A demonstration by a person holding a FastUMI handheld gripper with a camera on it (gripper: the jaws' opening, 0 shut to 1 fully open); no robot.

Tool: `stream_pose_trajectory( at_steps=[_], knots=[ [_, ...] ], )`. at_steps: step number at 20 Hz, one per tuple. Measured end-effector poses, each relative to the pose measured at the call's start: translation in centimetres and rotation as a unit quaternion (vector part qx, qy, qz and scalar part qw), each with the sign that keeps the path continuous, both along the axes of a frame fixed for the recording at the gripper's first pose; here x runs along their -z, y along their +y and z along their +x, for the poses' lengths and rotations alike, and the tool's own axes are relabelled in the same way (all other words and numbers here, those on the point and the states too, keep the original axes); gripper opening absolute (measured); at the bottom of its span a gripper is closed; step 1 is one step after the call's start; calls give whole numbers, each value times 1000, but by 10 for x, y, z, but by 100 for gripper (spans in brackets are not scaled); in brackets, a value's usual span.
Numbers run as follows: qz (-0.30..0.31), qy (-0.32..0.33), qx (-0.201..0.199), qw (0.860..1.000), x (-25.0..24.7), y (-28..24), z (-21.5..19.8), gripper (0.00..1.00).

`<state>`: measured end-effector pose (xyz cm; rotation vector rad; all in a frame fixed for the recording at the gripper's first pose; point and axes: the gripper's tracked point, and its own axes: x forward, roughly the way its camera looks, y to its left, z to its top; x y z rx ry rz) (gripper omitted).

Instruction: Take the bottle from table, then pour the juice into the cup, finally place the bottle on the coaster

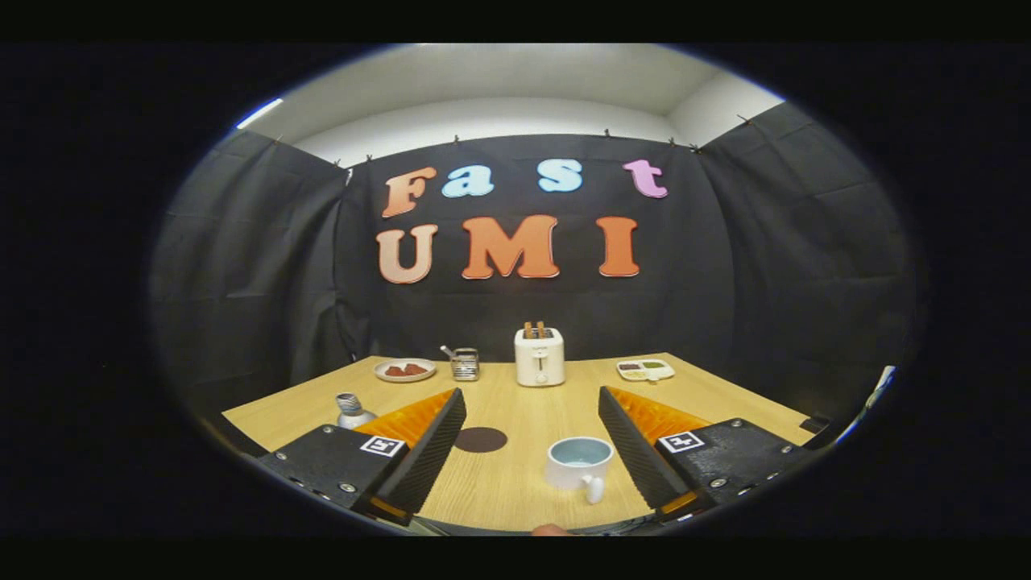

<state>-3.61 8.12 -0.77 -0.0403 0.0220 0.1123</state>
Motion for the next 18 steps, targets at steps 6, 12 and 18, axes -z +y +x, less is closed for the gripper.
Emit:
stream_pose_trajectory(
  at_steps=[6, 12, 18],
  knots=[
    [-17, 13, -62, 998, 18, 68, -11, 98],
    [-20, 24, -98, 995, 42, 121, -16, 99],
    [-4, 40, -111, 993, 68, 151, -11, 98]
  ],
)
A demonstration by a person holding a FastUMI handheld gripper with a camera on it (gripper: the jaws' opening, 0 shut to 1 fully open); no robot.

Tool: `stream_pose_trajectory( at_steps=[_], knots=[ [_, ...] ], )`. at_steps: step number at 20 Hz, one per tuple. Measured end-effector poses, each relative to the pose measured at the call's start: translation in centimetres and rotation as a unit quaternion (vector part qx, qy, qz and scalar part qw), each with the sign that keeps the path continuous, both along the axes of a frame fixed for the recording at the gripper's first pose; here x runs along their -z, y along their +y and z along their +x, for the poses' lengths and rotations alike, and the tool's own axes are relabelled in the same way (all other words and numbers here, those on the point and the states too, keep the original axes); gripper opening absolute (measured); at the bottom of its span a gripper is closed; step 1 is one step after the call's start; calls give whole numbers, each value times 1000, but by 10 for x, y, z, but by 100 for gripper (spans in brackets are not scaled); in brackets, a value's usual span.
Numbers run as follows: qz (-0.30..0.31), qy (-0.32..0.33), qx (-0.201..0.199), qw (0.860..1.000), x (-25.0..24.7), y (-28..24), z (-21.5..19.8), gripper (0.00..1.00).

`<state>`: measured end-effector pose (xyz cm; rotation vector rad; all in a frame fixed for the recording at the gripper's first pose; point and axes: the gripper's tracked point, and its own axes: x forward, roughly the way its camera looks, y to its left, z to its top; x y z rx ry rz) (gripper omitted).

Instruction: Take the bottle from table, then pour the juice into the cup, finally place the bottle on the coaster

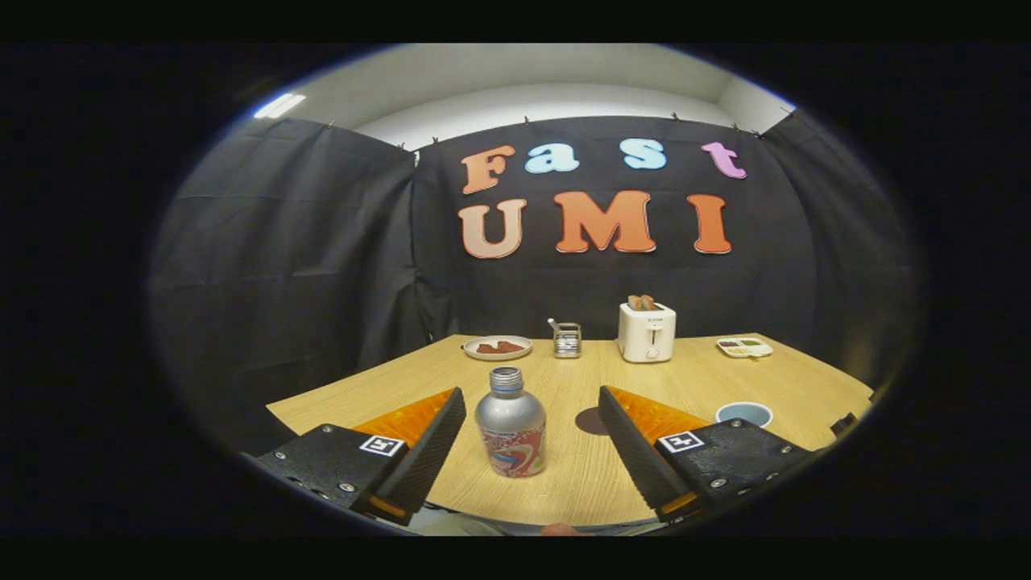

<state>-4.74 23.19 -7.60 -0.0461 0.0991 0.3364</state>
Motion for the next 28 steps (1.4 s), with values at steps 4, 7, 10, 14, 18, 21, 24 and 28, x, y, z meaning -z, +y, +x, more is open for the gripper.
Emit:
stream_pose_trajectory(
  at_steps=[4, 7, 10, 14, 18, 21, 24, 28],
  knots=[
    [4, 15, -6, 1000, 22, 14, 4, 98],
    [15, 25, -8, 1000, 37, 26, 10, 98],
    [8, 25, 2, 1000, 50, 30, 17, 99],
    [-21, 13, 10, 1000, 66, 30, 25, 99],
    [-7, 4, 5, 1000, 68, 35, 32, 99],
    [-2, 6, 14, 1000, 75, 34, 40, 99],
    [-3, 14, 15, 1000, 86, 39, 46, 99],
    [-16, 19, 15, 1000, 97, 39, 50, 96]
  ],
)
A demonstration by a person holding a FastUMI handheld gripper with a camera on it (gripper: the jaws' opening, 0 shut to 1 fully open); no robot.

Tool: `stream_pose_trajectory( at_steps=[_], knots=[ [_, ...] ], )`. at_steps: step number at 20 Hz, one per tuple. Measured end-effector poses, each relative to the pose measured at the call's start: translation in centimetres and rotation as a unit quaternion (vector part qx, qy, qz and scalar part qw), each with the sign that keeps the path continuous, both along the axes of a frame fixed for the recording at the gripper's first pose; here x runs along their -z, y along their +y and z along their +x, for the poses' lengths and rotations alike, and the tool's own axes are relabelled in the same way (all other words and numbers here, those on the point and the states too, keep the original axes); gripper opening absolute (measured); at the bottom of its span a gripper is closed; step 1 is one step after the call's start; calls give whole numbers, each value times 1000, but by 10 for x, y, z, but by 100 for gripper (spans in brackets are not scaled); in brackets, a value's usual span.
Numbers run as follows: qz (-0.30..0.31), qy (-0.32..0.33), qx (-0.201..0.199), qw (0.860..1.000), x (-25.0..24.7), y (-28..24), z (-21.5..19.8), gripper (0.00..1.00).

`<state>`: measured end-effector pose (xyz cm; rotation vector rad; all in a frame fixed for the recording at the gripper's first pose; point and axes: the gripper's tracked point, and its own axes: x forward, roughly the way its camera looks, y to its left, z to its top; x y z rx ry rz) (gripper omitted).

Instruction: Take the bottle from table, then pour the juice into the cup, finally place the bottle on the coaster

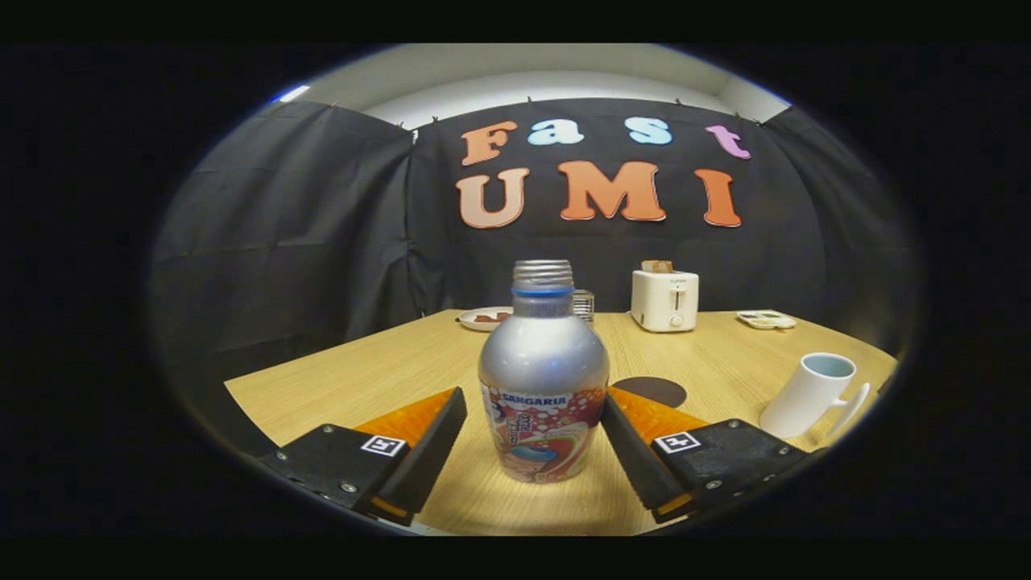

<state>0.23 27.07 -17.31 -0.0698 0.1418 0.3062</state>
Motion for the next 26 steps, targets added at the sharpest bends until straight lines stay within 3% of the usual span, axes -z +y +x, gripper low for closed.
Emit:
stream_pose_trajectory(
  at_steps=[4, 7, 12, 18, 26],
  knots=[
    [5, 7, -5, 1000, 1, -1, 1, 77],
    [20, 19, -3, 1000, 1, -4, 2, 75],
    [109, 61, -3, 992, -10, -16, 0, 75],
    [215, 92, 8, 972, -33, -49, 0, 75],
    [352, 113, 22, 929, -63, -85, 4, 75]
  ],
)
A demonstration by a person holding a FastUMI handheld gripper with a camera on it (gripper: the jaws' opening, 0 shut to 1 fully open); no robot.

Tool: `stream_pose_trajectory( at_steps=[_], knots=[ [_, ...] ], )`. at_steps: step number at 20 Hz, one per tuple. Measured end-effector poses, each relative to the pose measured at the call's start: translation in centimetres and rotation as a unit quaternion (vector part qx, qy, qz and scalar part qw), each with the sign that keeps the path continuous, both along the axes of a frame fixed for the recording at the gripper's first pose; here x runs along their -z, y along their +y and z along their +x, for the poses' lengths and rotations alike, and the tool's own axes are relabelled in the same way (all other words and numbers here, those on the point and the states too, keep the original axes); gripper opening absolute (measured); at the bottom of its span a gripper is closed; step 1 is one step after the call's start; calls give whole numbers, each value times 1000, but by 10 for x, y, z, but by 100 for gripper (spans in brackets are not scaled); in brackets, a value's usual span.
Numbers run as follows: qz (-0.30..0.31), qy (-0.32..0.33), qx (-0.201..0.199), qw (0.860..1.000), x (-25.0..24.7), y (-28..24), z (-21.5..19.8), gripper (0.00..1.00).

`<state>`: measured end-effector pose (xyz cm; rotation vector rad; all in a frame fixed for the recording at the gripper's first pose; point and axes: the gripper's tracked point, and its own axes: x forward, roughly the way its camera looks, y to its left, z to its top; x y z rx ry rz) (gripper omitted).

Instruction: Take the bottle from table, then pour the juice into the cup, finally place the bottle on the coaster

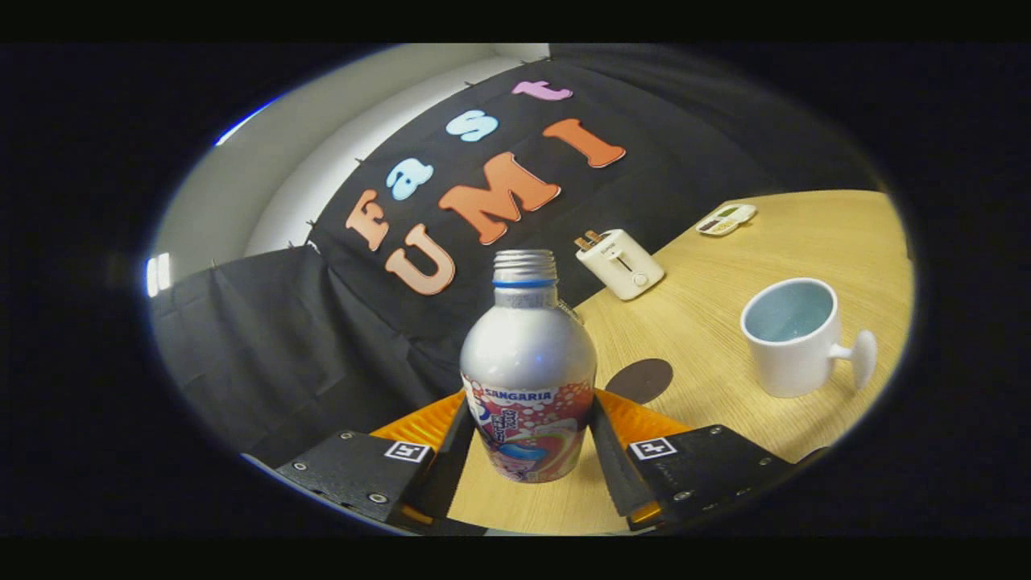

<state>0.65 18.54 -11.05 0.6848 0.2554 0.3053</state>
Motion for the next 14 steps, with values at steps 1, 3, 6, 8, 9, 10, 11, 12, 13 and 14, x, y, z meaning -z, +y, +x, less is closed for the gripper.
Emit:
stream_pose_trajectory(
  at_steps=[1, 3, 6, 8, 9, 10, 11, 12, 13, 14],
  knots=[
    [14, 4, 2, 1000, -1, -4, -1, 75],
    [47, 15, 3, 999, -1, -8, -1, 75],
    [91, 30, 2, 995, 1, -13, -1, 75],
    [113, 40, 4, 993, 4, -17, 0, 75],
    [126, 45, 5, 991, 5, -18, 0, 75],
    [141, 50, 4, 989, 5, -19, -1, 75],
    [154, 56, 2, 987, 5, -19, -1, 75],
    [166, 62, 1, 984, 7, -19, -1, 75],
    [178, 67, -1, 982, 7, -19, -3, 75],
    [191, 72, -4, 979, 8, -20, -2, 75]
  ],
)
